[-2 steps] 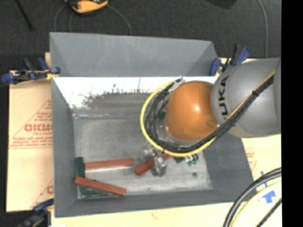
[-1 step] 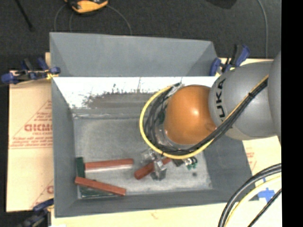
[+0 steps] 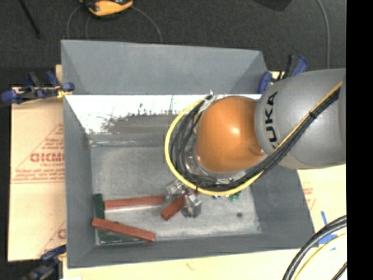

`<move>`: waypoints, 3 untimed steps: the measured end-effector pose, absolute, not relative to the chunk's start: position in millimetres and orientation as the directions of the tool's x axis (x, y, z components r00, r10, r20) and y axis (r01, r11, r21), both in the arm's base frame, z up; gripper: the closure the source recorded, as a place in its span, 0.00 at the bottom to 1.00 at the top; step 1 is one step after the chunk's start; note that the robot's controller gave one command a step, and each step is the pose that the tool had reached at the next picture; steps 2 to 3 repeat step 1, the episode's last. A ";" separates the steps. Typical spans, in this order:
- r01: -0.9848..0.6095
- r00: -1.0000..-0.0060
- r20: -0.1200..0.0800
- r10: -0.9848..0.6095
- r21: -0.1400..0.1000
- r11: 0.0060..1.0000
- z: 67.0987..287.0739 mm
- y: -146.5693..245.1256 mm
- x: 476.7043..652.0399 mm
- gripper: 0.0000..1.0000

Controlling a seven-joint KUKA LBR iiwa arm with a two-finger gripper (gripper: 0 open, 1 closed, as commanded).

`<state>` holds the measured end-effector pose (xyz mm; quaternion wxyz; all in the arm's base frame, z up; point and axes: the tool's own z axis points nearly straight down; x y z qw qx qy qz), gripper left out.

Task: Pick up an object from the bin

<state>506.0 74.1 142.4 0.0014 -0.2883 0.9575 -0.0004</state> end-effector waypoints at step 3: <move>-0.540 -0.842 0.003 -0.540 0.001 0.842 201.1 68.1 506.8 1.00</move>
Offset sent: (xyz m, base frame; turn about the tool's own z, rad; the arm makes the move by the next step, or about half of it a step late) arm 0.0052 -0.0048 0.1459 0.0292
